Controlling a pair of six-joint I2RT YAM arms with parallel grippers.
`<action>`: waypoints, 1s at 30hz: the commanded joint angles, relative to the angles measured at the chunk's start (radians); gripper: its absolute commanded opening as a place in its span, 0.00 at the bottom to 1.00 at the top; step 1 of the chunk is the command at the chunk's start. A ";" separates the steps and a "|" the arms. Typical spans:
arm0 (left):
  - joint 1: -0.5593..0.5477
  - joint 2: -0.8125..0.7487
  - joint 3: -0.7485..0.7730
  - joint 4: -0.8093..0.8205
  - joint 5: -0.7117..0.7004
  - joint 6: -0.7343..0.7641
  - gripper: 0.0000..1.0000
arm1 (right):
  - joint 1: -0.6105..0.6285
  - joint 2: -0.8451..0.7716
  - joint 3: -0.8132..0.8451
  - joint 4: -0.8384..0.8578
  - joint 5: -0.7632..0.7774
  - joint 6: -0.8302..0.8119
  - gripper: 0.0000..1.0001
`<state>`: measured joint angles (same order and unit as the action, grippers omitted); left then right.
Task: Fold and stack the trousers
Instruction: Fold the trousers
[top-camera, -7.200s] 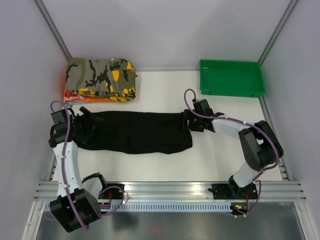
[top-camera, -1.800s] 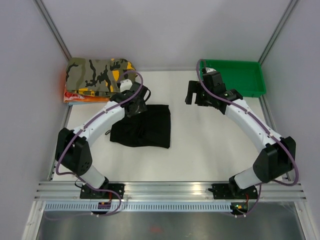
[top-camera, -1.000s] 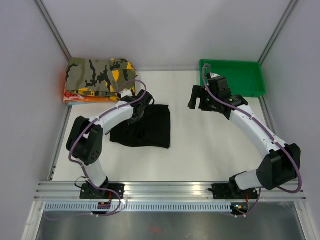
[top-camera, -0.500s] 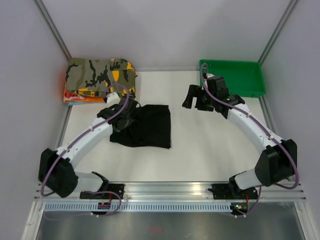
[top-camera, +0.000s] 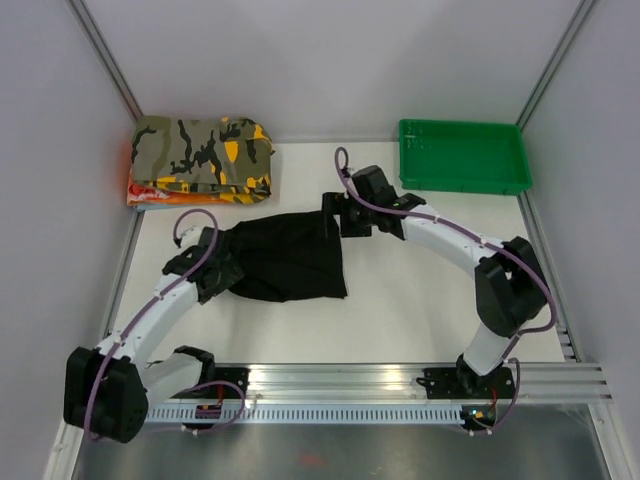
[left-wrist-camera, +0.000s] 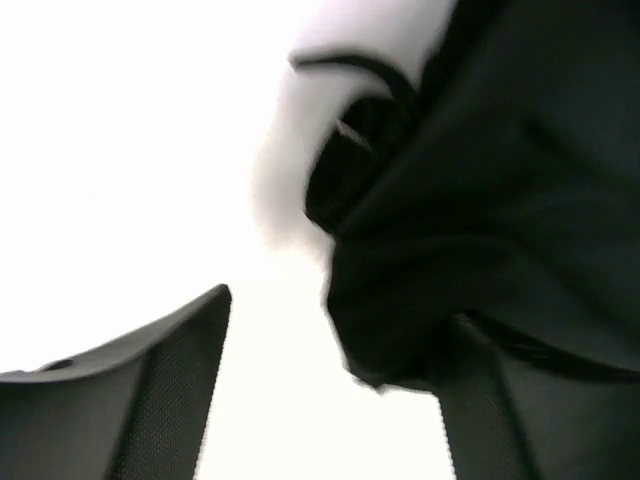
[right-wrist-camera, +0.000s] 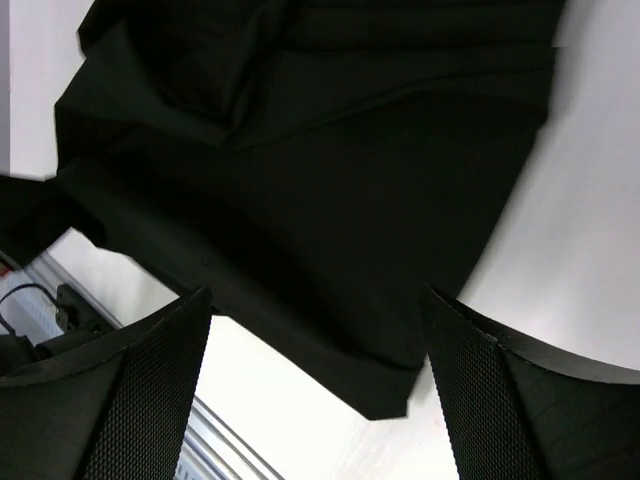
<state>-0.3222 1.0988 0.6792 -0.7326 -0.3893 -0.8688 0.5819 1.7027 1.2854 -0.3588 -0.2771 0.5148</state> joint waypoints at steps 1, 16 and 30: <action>0.139 -0.076 0.005 0.108 0.093 0.123 0.85 | 0.068 0.069 0.083 0.079 -0.014 0.033 0.90; 0.230 -0.077 0.240 0.223 0.636 0.392 0.82 | 0.295 0.419 0.331 0.130 0.015 0.084 0.54; 0.233 0.153 0.169 0.349 0.533 0.222 0.80 | 0.395 0.286 0.118 0.242 0.101 0.171 0.35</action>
<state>-0.0933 1.2293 0.8703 -0.4950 0.1318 -0.5663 0.9833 2.1136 1.4227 -0.1936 -0.2359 0.6434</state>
